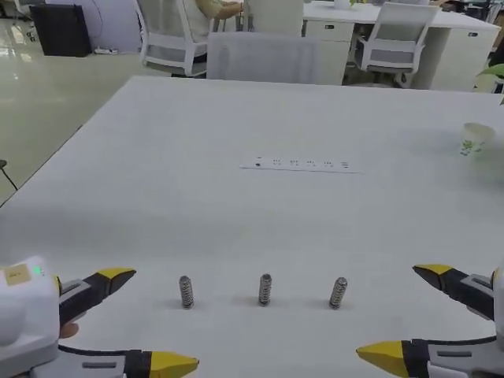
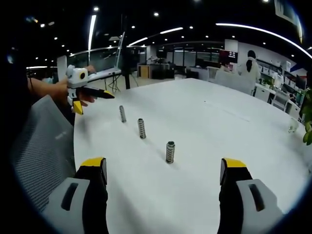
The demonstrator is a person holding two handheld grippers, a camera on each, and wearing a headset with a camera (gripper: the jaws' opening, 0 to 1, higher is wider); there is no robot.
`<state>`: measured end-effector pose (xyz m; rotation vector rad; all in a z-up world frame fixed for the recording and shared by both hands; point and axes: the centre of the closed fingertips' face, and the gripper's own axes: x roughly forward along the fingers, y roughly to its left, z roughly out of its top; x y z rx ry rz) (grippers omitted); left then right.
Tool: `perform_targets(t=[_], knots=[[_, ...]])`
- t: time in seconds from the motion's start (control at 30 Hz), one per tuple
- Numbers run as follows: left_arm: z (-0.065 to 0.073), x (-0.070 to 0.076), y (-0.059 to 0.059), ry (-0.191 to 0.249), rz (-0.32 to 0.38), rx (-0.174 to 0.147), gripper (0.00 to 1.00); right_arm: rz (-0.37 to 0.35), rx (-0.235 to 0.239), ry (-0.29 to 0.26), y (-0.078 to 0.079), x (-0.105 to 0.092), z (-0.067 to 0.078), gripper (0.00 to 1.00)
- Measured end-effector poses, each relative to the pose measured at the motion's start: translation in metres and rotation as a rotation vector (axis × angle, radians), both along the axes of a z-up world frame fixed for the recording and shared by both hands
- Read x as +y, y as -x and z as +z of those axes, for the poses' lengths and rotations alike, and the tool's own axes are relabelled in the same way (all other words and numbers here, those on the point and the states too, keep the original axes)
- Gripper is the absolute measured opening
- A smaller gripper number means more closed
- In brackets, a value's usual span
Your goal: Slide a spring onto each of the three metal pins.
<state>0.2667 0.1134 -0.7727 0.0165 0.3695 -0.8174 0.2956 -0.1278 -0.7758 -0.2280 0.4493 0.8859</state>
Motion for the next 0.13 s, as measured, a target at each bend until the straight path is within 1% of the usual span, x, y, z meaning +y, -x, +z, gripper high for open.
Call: perform_targets(t=[0.13], knots=[[0.0012,0.0007,-0.0005,-0.002,0.007,-0.003,0.98,0.006,0.002,-0.002,-0.0003,0.0005,-0.0006,0.97]])
